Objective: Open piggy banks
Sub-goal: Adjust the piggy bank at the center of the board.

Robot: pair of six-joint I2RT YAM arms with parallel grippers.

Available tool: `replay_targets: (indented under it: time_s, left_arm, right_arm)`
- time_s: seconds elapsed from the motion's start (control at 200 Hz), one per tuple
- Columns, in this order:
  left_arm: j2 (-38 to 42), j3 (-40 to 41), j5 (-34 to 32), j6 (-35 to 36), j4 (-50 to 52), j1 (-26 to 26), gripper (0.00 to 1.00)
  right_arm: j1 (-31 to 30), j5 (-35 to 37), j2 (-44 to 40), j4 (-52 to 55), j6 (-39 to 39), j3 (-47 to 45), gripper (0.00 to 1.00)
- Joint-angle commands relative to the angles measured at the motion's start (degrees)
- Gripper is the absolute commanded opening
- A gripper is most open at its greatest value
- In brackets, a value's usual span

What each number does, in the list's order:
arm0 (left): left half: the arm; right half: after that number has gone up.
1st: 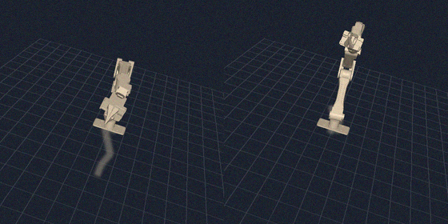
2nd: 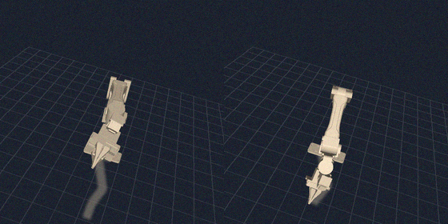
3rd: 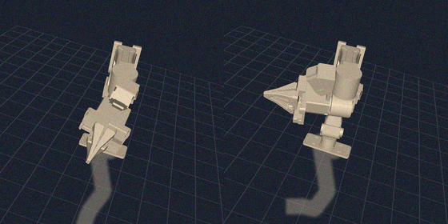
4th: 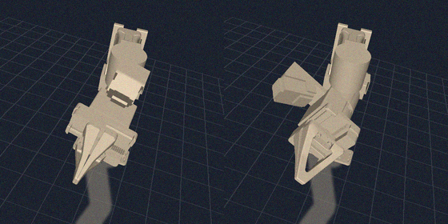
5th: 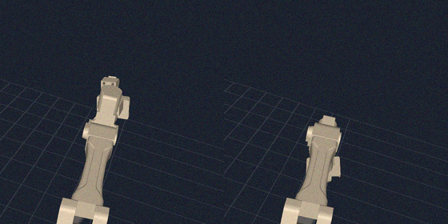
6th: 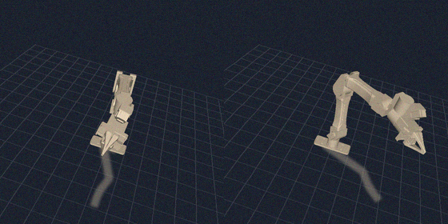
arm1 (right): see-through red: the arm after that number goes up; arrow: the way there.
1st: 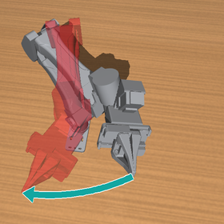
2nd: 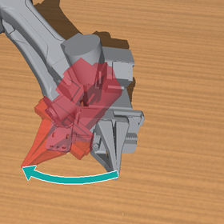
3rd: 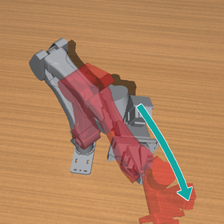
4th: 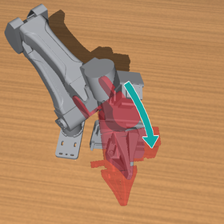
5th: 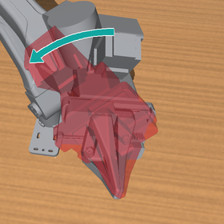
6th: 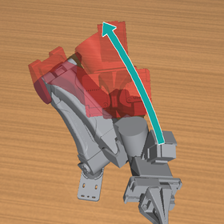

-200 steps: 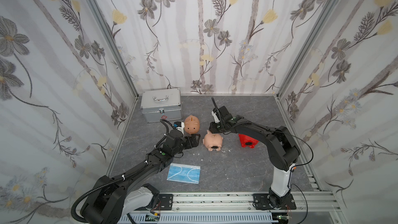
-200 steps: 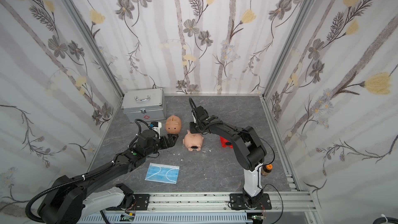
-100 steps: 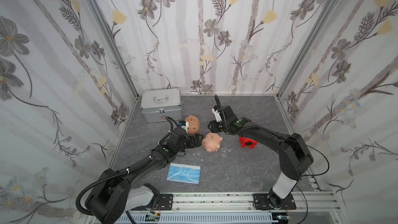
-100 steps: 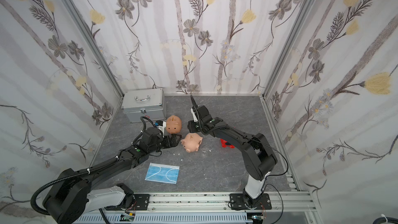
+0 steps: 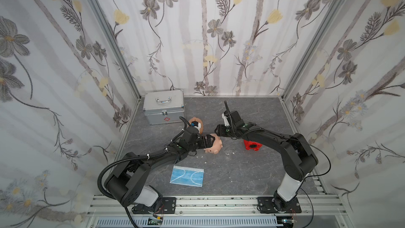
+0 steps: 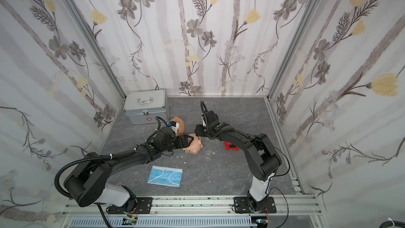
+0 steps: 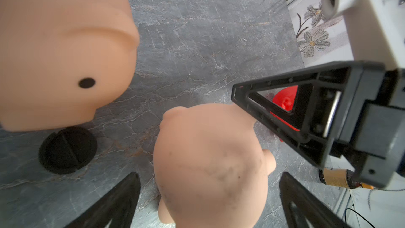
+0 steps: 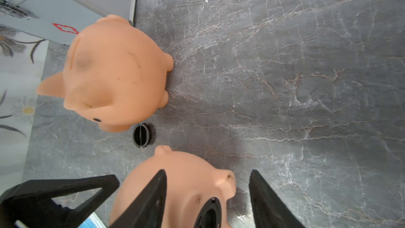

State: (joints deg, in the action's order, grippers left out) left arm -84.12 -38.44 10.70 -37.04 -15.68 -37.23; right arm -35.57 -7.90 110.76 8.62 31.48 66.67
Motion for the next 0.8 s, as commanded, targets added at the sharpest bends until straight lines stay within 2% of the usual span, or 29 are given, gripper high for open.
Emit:
replay_targets:
  time_s: [0.0,0.22,0.525,0.794]
  left_arm:
    - [-0.83,0.29,0.4,-1.81,-4.25,-0.12,1.0]
    - [-2.21,-0.35,1.34,-1.99,-4.29,-0.31,1.0]
    - [-3.97,-0.6,2.96,-2.69,-4.98,-0.56,1.0]
    - [-1.67,0.88,3.2,-1.59,-2.47,-0.6,1.0]
  right_arm:
    - [-0.02,-0.41,-0.14,-1.81,1.26,-0.69,0.58]
    - [-0.4,3.19,-3.11,-1.49,3.91,-5.08,0.56]
    - [-2.72,3.13,-7.58,-4.62,8.85,-12.55,0.56]
    - [-3.39,7.19,-11.13,-4.25,9.55,-16.03,0.56]
